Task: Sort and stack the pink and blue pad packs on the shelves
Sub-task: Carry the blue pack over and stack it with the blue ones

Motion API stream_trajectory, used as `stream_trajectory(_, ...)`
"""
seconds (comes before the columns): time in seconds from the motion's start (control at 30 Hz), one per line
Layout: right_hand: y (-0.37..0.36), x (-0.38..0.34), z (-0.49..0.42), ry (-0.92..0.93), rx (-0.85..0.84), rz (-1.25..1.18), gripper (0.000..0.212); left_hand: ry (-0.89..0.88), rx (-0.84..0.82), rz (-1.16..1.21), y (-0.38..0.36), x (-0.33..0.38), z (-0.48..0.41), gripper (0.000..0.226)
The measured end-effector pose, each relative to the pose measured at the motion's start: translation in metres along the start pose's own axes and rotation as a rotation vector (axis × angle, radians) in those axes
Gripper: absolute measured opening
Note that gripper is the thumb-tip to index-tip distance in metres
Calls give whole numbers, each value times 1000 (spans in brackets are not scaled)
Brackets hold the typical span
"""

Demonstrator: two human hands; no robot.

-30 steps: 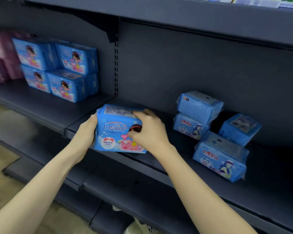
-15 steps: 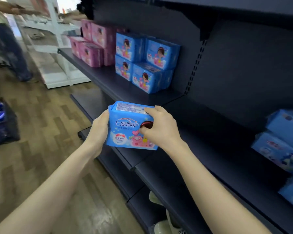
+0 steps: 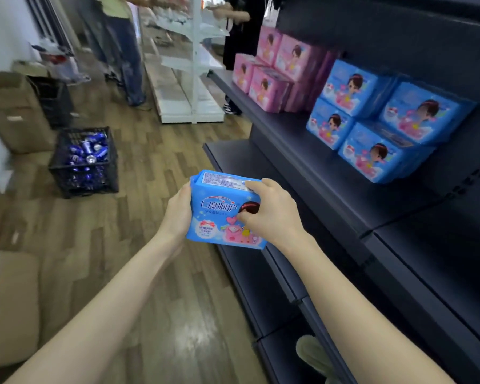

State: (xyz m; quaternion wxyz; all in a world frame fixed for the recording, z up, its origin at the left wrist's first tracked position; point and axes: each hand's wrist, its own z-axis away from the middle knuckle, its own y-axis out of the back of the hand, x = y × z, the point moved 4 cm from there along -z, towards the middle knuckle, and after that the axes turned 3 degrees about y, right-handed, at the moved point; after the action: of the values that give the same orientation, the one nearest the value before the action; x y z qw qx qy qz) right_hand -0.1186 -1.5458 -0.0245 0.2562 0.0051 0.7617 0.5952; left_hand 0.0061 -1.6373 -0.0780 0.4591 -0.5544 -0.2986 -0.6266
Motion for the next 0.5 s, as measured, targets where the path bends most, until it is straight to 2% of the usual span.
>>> stream_trajectory(0.13,-33,-38,-37,38,-21,-26,58,4,56,12,48,5,-31,36)
stream_trajectory(0.33,-61,-84,-78,114,-57,-44,51,26,141,61,105,12,-60,36)
stream_trajectory(0.5,-72,-98,-96,127,-70,-53,47,28,146,80,120,18,-76,36)
